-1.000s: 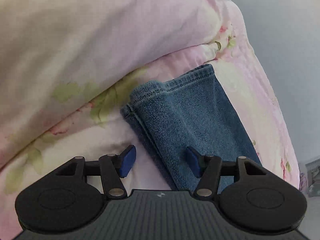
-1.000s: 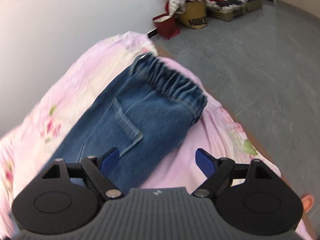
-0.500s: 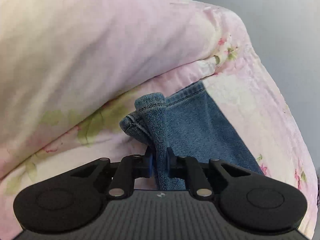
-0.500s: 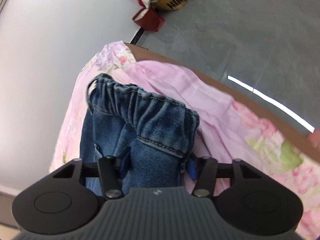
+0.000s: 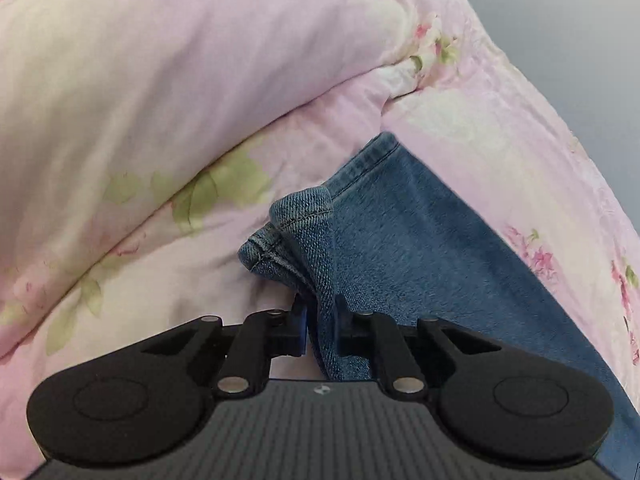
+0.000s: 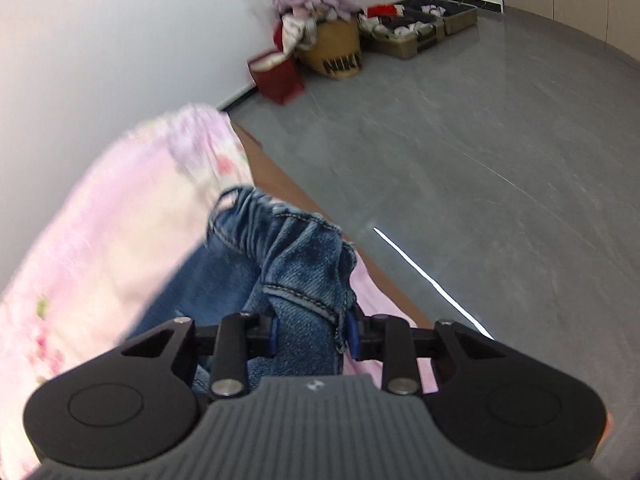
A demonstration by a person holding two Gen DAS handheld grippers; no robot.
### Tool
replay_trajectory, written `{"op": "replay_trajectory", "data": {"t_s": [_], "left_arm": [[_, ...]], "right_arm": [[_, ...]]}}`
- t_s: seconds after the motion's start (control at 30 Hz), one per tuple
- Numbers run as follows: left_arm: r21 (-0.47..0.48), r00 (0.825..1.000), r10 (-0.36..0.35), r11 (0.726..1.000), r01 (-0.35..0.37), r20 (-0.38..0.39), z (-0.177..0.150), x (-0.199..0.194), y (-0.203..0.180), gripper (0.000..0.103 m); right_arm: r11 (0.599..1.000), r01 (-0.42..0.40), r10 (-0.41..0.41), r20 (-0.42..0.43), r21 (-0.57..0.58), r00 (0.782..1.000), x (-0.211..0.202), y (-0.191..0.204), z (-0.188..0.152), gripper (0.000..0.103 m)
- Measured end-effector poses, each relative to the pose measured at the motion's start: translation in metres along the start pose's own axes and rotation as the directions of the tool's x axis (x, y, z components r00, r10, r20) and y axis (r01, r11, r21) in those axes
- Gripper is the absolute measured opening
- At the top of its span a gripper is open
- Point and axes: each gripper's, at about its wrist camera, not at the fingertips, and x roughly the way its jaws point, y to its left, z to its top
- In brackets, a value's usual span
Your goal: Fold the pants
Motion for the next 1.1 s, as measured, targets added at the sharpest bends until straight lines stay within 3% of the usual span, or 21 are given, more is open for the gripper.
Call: {"op": "replay_trajectory", "data": {"t_s": [0.1, 0.17, 0.2, 0.27, 0.43, 0.63, 0.7, 0.77, 0.97, 1.1], "left_arm": [[0.046, 1.000, 0.026, 0.999, -0.027, 0.003, -0.005, 0.003, -0.005, 0.013], [0.106, 0.999, 0.043, 0.993, -0.044, 0.010, -0.007, 0.000, -0.011, 0.014], [0.133, 0.999, 0.048, 0.990, -0.049, 0.013, -0.008, -0.002, -0.013, 0.015], [0.185, 0.998, 0.064, 0.980, -0.067, 0.023, -0.010, -0.004, -0.018, 0.016], [0.273, 0.992, 0.124, 0.954, -0.126, 0.027, -0.011, -0.006, -0.035, 0.016], [0.276, 0.989, 0.149, 0.950, -0.145, 0.006, -0.006, -0.004, -0.040, 0.016], [0.279, 0.989, 0.150, 0.949, -0.146, 0.006, -0.006, -0.005, -0.040, 0.016], [0.271, 0.990, 0.141, 0.952, -0.139, 0.009, -0.008, -0.006, -0.038, 0.016], [0.272, 0.991, 0.131, 0.954, -0.128, 0.007, -0.006, -0.003, -0.037, 0.016], [0.283, 0.991, 0.132, 0.951, -0.128, 0.005, -0.006, -0.003, -0.037, 0.016]], "right_arm": [[0.999, -0.034, 0.034, -0.007, -0.008, 0.999, -0.003, -0.009, -0.001, 0.033], [0.999, -0.012, 0.012, -0.010, -0.034, 1.000, -0.014, -0.011, 0.000, 0.046], [0.998, 0.005, -0.005, 0.005, -0.069, 1.000, -0.024, -0.009, -0.002, 0.052], [0.988, -0.005, 0.008, 0.022, -0.156, 1.000, -0.048, -0.002, -0.015, 0.054], [0.933, -0.174, 0.155, -0.087, -0.315, 0.984, -0.098, 0.028, -0.082, 0.054], [0.814, -0.329, 0.229, -0.255, -0.480, 0.939, -0.122, 0.065, -0.180, 0.053], [0.774, -0.326, 0.217, -0.256, -0.543, 0.942, -0.123, 0.075, -0.208, 0.053], [0.760, -0.331, 0.219, -0.259, -0.560, 0.941, -0.122, 0.080, -0.230, 0.053], [0.767, -0.273, 0.175, -0.221, -0.580, 0.959, -0.096, 0.095, -0.272, 0.048], [0.771, -0.204, 0.139, -0.154, -0.603, 0.978, -0.083, 0.104, -0.276, 0.046]]}}
